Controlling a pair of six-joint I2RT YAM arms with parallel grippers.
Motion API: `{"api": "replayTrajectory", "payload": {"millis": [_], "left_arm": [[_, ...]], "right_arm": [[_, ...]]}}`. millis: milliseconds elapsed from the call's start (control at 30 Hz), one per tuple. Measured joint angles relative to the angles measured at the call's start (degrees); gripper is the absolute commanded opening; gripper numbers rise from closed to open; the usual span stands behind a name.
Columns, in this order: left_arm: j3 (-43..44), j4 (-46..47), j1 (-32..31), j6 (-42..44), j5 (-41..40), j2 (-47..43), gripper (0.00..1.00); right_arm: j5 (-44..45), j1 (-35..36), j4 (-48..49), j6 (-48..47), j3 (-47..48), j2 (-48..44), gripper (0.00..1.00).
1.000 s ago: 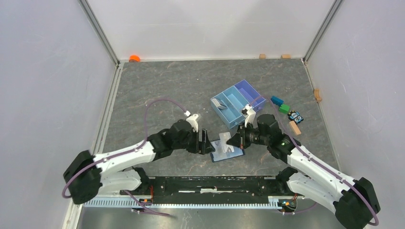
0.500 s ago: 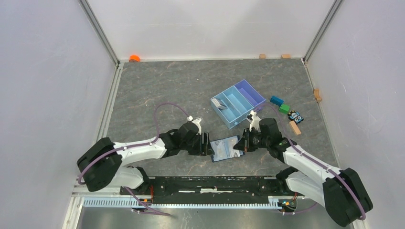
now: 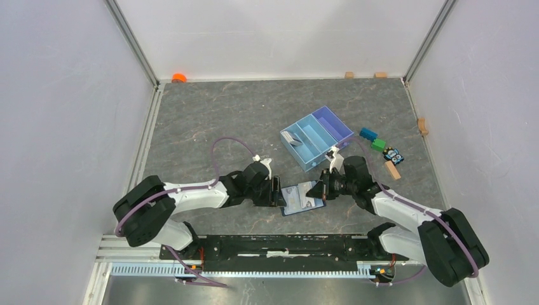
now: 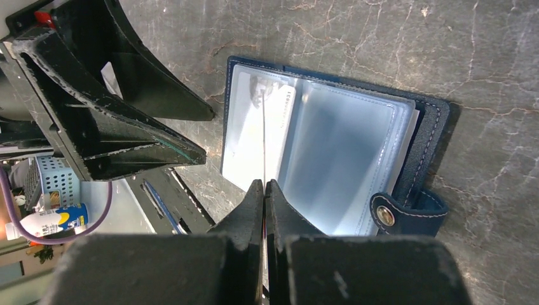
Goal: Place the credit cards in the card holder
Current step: Pick up the credit card from the storage box, then insert the credit card into the card holder.
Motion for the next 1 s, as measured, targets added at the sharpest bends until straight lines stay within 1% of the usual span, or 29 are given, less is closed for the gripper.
{"api": "replayTrajectory", "payload": {"millis": [500, 1000], "left_arm": [[0.81, 1.68, 0.0, 0.02, 0.31, 2.21, 0.55], [1.84, 3.23, 0.33, 0.11, 0.52, 5.11, 0.37]], "right_arm": [[-0.46, -0.22, 5.25, 0.85, -1.7, 4.59, 0.0], [-0.52, -0.61, 8.11, 1.49, -2.19, 10.03, 0.0]]}}
